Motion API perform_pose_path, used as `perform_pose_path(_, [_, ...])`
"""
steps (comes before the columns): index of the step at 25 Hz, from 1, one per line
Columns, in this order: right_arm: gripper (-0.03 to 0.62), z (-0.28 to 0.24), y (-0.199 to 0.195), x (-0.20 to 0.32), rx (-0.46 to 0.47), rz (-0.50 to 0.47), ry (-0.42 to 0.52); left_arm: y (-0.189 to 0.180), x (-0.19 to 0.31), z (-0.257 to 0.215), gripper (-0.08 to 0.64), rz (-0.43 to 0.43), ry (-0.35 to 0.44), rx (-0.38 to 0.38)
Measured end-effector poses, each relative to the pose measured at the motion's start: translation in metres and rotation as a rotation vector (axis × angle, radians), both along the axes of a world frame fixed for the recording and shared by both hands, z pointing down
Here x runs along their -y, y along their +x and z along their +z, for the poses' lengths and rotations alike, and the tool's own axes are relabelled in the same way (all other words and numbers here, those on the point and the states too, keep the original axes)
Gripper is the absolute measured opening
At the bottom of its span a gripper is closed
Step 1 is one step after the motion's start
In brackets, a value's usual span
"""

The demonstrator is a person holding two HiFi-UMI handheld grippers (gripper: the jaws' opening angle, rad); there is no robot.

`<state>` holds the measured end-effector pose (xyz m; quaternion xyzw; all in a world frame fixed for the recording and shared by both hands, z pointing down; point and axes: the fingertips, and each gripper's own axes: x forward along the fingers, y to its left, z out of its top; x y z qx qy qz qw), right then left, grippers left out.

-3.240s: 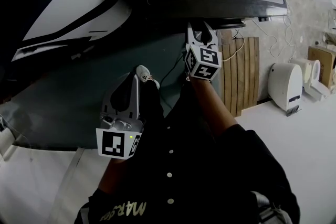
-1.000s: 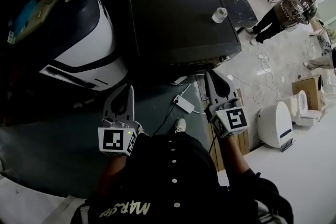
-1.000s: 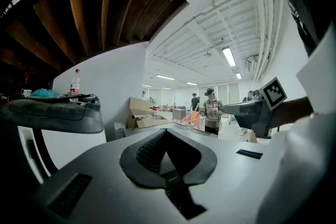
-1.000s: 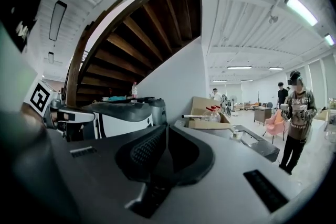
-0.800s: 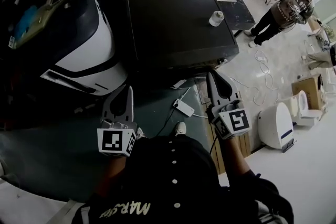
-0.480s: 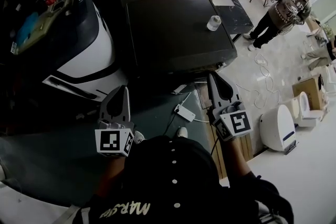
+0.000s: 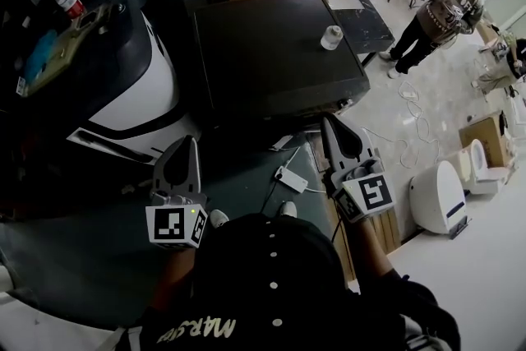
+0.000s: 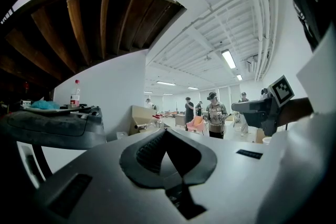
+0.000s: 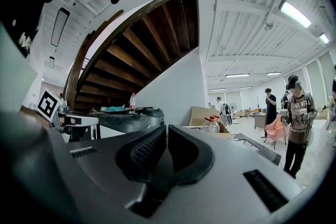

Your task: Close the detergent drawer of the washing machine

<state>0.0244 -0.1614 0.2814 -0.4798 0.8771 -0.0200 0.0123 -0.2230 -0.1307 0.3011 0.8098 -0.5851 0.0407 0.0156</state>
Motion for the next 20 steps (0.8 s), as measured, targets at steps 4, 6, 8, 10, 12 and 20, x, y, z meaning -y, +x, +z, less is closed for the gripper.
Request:
perform_pose_path(4, [0.038,0.011,0.006,0.001,-0.048,0.029,-0.035,0.001,0.001,0.002,0.002,0.006,-0.002,-0.001])
perform_pose_path(6, [0.038,0.009,0.006,0.003,-0.05,0.03,-0.028,0.002,0.002,0.001,0.002,0.005,-0.003,-0.001])
perform_pose_path(8, [0.038,0.007,0.006,0.005,-0.04,0.031,-0.024,0.002,0.002,0.0,0.002,0.004,-0.001,0.0])
perform_pose_path(10, [0.038,0.007,0.007,0.006,-0.037,0.029,-0.026,0.002,0.003,-0.002,0.002,0.003,-0.001,-0.001])
perform_pose_path(12, [0.038,0.01,0.007,0.005,-0.047,0.025,-0.028,0.002,0.003,-0.003,0.002,0.004,0.0,-0.001])
perform_pose_path(20, [0.036,0.0,-0.003,0.004,0.002,-0.009,-0.002,0.002,0.001,-0.004,0.002,0.0,0.002,0.004])
